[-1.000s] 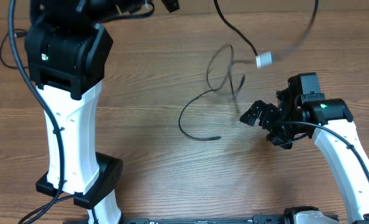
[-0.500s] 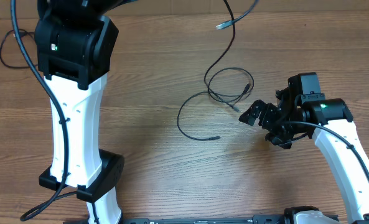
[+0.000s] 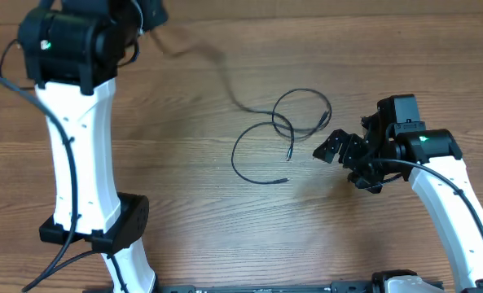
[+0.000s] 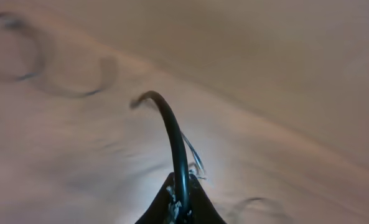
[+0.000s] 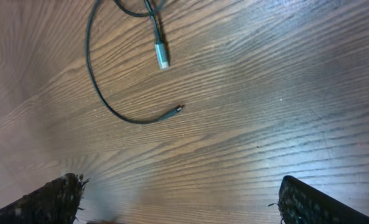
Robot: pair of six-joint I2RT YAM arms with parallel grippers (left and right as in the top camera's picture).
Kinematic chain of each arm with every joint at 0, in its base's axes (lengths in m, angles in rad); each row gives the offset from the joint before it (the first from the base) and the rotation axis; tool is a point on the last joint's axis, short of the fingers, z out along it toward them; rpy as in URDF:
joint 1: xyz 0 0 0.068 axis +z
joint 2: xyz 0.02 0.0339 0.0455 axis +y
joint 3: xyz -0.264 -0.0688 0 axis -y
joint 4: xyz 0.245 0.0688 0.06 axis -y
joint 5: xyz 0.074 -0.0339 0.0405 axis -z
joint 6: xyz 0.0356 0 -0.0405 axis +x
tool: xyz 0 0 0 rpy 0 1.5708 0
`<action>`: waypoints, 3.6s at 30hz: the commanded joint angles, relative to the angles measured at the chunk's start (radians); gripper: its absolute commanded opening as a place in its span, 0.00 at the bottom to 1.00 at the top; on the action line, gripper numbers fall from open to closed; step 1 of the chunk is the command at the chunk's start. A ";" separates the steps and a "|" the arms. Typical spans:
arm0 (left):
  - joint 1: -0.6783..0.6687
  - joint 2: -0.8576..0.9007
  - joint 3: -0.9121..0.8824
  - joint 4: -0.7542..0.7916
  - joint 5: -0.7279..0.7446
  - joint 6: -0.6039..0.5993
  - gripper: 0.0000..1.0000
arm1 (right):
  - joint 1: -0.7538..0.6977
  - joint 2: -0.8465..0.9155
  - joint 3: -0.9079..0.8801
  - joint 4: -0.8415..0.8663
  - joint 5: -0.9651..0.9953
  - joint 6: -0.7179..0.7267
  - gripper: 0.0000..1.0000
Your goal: Untangle cables
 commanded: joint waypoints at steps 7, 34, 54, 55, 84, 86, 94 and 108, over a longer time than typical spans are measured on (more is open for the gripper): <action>0.000 -0.019 -0.308 -0.080 -0.254 0.008 0.05 | 0.006 -0.001 -0.004 -0.011 0.006 0.003 1.00; -0.001 -0.019 -0.668 0.225 0.190 0.278 0.82 | 0.006 -0.001 -0.004 -0.010 0.005 0.003 1.00; -0.014 0.162 -0.668 0.255 0.174 0.957 0.91 | 0.006 -0.001 -0.004 -0.018 0.005 0.003 1.00; -0.014 0.183 -0.668 0.255 0.139 0.966 0.89 | 0.006 -0.001 -0.004 -0.020 0.005 0.003 1.00; 0.027 0.428 -0.638 0.262 0.147 0.970 0.04 | 0.006 -0.001 -0.004 0.001 0.005 0.003 1.00; 0.027 0.417 -0.600 0.241 0.152 0.942 0.04 | 0.006 -0.001 -0.004 0.001 0.005 0.003 1.00; 0.016 0.304 -0.253 0.091 0.236 0.735 0.04 | 0.006 -0.001 -0.004 -0.009 0.005 0.003 1.00; 0.009 -0.063 -0.070 0.169 0.778 0.737 0.04 | 0.006 -0.001 -0.004 -0.010 0.005 0.003 1.00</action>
